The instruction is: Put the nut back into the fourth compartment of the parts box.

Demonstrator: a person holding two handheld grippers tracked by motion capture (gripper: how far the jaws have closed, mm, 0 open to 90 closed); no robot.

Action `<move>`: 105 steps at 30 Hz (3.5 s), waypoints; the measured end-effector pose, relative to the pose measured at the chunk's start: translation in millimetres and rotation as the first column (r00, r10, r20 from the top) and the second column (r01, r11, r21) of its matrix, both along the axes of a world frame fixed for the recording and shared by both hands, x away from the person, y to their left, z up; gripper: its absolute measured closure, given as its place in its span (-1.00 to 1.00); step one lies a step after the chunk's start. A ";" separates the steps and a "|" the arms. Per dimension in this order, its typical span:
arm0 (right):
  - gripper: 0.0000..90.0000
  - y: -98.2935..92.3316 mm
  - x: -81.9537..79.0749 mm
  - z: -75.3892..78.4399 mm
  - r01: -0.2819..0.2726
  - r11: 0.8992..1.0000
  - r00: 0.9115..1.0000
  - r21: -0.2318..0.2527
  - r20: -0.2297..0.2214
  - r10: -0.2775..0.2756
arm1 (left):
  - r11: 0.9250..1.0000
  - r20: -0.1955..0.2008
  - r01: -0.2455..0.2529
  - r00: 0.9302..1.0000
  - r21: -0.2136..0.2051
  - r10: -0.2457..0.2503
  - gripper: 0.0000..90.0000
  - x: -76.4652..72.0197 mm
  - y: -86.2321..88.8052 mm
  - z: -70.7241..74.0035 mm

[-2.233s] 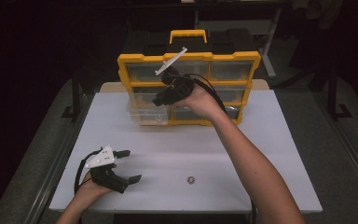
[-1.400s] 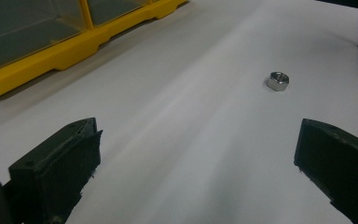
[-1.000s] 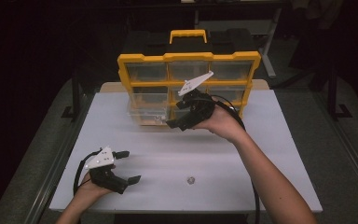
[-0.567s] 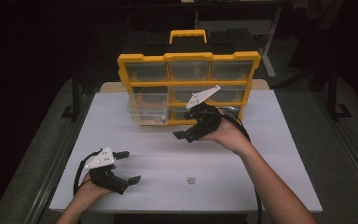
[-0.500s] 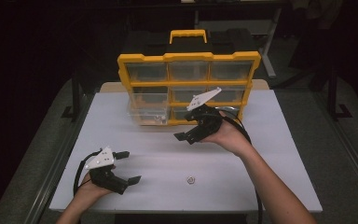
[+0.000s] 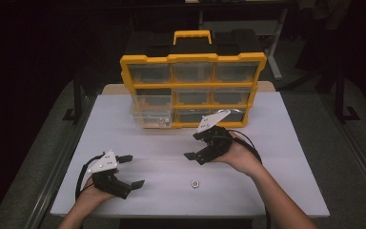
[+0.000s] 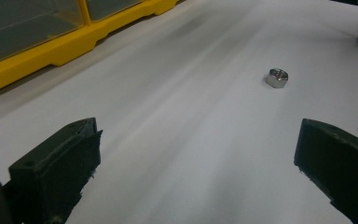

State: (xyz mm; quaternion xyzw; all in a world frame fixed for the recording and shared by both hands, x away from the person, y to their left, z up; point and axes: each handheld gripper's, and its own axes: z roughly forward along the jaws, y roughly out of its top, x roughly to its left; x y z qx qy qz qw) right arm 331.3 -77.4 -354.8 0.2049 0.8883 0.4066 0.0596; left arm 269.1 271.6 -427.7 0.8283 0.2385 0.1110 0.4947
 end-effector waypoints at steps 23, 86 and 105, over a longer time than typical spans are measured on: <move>0.01 -8.2 -21.9 -50.2 -0.061 0.996 0.994 -0.069 -0.090 0.055 | 1.000 -0.007 -0.007 1.000 0.000 0.007 -0.99 -1.0 1.3 0.5; 0.54 16.2 -7.0 -41.5 -0.110 0.980 0.991 -0.164 -0.090 0.097 | 1.000 -0.004 -0.004 1.000 -0.003 0.004 -0.99 0.1 -0.1 -0.1; 0.54 26.1 33.2 53.2 -0.063 0.996 0.998 -0.070 0.008 0.064 | 1.000 0.001 0.001 1.000 -0.005 -0.001 -0.99 -0.6 -1.3 0.5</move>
